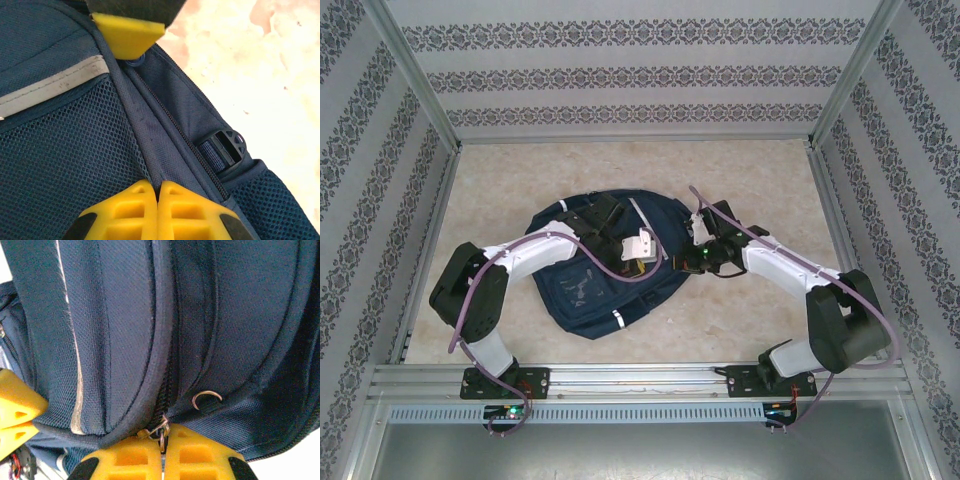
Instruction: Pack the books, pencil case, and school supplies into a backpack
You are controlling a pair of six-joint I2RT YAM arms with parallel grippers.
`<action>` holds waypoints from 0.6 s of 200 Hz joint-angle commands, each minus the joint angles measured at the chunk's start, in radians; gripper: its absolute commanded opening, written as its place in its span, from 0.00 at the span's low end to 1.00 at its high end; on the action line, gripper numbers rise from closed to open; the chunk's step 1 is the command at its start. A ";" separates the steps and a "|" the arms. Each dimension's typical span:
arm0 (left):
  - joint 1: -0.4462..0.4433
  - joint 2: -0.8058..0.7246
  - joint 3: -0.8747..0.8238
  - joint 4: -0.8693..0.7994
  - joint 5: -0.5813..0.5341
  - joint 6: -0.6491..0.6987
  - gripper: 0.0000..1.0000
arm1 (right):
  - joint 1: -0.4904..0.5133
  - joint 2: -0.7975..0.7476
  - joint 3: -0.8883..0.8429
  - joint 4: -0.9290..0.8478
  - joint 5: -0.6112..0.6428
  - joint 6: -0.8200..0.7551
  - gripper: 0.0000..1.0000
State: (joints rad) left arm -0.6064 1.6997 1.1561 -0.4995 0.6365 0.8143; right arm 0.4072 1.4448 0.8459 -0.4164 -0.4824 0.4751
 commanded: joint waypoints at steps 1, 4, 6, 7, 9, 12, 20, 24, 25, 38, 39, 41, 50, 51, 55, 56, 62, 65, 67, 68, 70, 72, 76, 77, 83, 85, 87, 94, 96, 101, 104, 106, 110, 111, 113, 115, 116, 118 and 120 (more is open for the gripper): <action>0.028 -0.055 -0.012 -0.220 0.016 0.218 0.00 | -0.041 0.006 0.031 -0.067 0.011 -0.077 0.00; 0.034 -0.058 -0.016 -0.224 0.016 0.239 0.00 | -0.040 0.004 0.030 -0.068 -0.003 -0.082 0.00; 0.039 -0.060 -0.019 -0.224 0.016 0.249 0.00 | -0.039 0.001 0.029 -0.068 -0.013 -0.085 0.00; 0.042 -0.061 -0.020 -0.224 0.015 0.254 0.00 | -0.039 -0.001 0.028 -0.068 -0.018 -0.087 0.00; 0.047 -0.061 -0.021 -0.224 0.013 0.263 0.00 | -0.038 -0.003 0.026 -0.068 -0.025 -0.089 0.00; 0.054 -0.063 -0.024 -0.224 0.010 0.275 0.00 | -0.034 -0.008 0.022 -0.068 -0.032 -0.092 0.00; 0.077 -0.062 -0.019 -0.222 0.010 0.294 0.00 | -0.024 -0.023 0.009 -0.067 -0.049 -0.102 0.00; 0.089 -0.060 -0.014 -0.219 0.014 0.301 0.00 | -0.018 -0.030 0.001 -0.067 -0.061 -0.110 0.00; 0.093 -0.058 -0.013 -0.218 0.016 0.302 0.00 | -0.016 -0.032 0.000 -0.067 -0.062 -0.111 0.00; 0.131 -0.046 -0.002 -0.181 0.019 0.318 0.00 | 0.004 -0.048 -0.022 -0.070 -0.097 -0.125 0.00; 0.133 -0.044 -0.002 -0.177 0.018 0.318 0.00 | 0.005 -0.048 -0.024 -0.071 -0.100 -0.125 0.00; 0.138 -0.042 -0.001 -0.166 0.014 0.316 0.00 | 0.008 -0.051 -0.027 -0.071 -0.107 -0.125 0.00; 0.155 -0.031 0.001 -0.111 -0.009 0.295 0.00 | 0.029 -0.054 -0.027 -0.084 -0.132 -0.133 0.00; 0.158 -0.029 0.001 -0.105 -0.012 0.292 0.00 | 0.032 -0.054 -0.027 -0.085 -0.132 -0.134 0.00; 0.164 -0.023 0.001 -0.077 -0.028 0.276 0.00 | 0.043 -0.055 -0.021 -0.099 -0.126 -0.137 0.00; 0.165 -0.021 0.001 -0.069 -0.033 0.271 0.00 | 0.047 -0.054 -0.020 -0.102 -0.124 -0.137 0.00; 0.174 -0.012 0.002 -0.026 -0.056 0.242 0.00 | 0.067 -0.056 -0.013 -0.114 -0.103 -0.139 0.00; 0.179 -0.008 0.001 -0.006 -0.066 0.229 0.00 | 0.077 -0.058 -0.010 -0.118 -0.093 -0.140 0.00; 0.183 -0.006 0.002 0.006 -0.072 0.220 0.00 | 0.085 -0.058 -0.008 -0.119 -0.086 -0.141 0.00; 0.184 -0.005 0.001 0.012 -0.074 0.217 0.00 | 0.087 -0.057 -0.007 -0.119 -0.083 -0.143 0.00; 0.188 -0.003 0.002 0.023 -0.078 0.208 0.00 | 0.093 -0.057 -0.005 -0.119 -0.078 -0.142 0.00; 0.192 -0.001 0.002 0.033 -0.081 0.199 0.00 | 0.100 -0.056 -0.003 -0.119 -0.073 -0.143 0.00; 0.198 0.002 0.001 0.056 -0.086 0.182 0.03 | 0.112 -0.055 0.002 -0.116 -0.065 -0.142 0.00; 0.200 0.003 0.001 0.062 -0.086 0.179 0.04 | 0.115 -0.054 0.003 -0.114 -0.063 -0.140 0.00; 0.206 0.002 -0.005 0.096 -0.084 0.154 0.11 | 0.129 -0.047 0.009 -0.103 -0.060 -0.135 0.00; 0.208 0.000 -0.007 0.104 -0.079 0.147 0.13 | 0.131 -0.046 0.012 -0.098 -0.061 -0.132 0.00; 0.210 -0.002 -0.011 0.112 -0.074 0.142 0.17 | 0.135 -0.044 0.014 -0.095 -0.063 -0.131 0.00; 0.212 -0.016 -0.028 0.131 -0.032 0.142 0.34 | 0.146 -0.030 0.029 -0.090 -0.070 -0.127 0.00; 0.213 -0.022 -0.033 0.132 -0.015 0.148 0.37 | 0.149 -0.026 0.033 -0.090 -0.071 -0.126 0.00; 0.212 -0.038 -0.050 0.130 0.031 0.169 0.45 | 0.153 -0.017 0.046 -0.091 -0.074 -0.125 0.00; 0.214 -0.049 -0.062 0.130 0.061 0.188 0.49 | 0.155 -0.011 0.053 -0.091 -0.076 -0.124 0.00; 0.214 -0.056 -0.071 0.128 0.080 0.201 0.53 | 0.156 -0.007 0.057 -0.091 -0.076 -0.125 0.00; 0.212 -0.070 -0.090 0.128 0.114 0.219 0.64 | 0.155 0.000 0.066 -0.091 -0.077 -0.125 0.00; 0.212 -0.075 -0.094 0.128 0.121 0.223 0.66 | 0.155 0.001 0.068 -0.091 -0.077 -0.125 0.00; 0.211 -0.082 -0.106 0.132 0.136 0.228 0.70 | 0.157 0.004 0.073 -0.091 -0.078 -0.124 0.00; 0.212 -0.092 -0.117 0.138 0.150 0.231 0.74 | 0.157 0.006 0.077 -0.091 -0.079 -0.124 0.00; 0.211 -0.096 -0.123 0.143 0.155 0.231 0.76 | 0.157 0.007 0.079 -0.090 -0.079 -0.124 0.00; 0.210 -0.103 -0.134 0.151 0.164 0.230 0.79 | 0.157 0.010 0.081 -0.090 -0.080 -0.125 0.00; 0.209 -0.111 -0.145 0.158 0.173 0.227 0.82 | 0.157 0.012 0.083 -0.089 -0.081 -0.126 0.00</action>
State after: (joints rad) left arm -0.4088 1.6699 1.1019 -0.4492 0.6781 1.0000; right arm 0.5507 1.4303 0.8722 -0.4622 -0.5472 0.3626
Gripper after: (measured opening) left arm 0.607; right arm 0.043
